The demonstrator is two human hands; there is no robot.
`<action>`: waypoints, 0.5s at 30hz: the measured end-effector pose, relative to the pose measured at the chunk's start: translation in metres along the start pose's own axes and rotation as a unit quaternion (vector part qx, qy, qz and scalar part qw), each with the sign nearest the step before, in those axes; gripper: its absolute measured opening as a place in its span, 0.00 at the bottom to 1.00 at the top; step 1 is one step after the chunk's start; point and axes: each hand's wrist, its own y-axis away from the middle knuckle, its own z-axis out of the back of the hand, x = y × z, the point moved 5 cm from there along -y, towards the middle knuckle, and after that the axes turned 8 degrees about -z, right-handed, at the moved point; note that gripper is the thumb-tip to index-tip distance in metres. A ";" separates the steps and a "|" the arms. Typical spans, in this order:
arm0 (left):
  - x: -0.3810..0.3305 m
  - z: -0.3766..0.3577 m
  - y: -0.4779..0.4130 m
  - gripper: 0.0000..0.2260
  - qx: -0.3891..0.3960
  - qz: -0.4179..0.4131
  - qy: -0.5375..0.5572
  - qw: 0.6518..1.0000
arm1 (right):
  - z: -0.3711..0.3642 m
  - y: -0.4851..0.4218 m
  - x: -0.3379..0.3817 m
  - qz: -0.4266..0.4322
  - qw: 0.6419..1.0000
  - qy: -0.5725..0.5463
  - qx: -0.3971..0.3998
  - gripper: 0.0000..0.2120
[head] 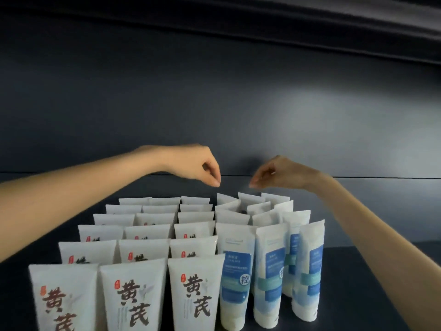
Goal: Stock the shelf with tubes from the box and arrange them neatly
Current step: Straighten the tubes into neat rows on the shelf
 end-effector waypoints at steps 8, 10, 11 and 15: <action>0.020 -0.046 -0.033 0.08 0.037 0.005 -0.120 0.992 | -0.021 -0.014 -0.028 -0.011 0.999 0.011 0.044 0.05; 0.019 -0.047 -0.032 0.07 0.017 -0.001 -0.148 0.989 | -0.023 -0.014 -0.030 -0.003 0.999 0.013 0.036 0.05; 0.019 -0.047 -0.032 0.07 0.006 -0.001 -0.164 0.987 | -0.023 -0.014 -0.031 0.000 0.999 0.009 0.034 0.05; 0.019 -0.049 -0.032 0.06 -0.014 0.005 -0.185 0.983 | -0.024 -0.011 -0.037 -0.006 0.999 0.008 0.035 0.07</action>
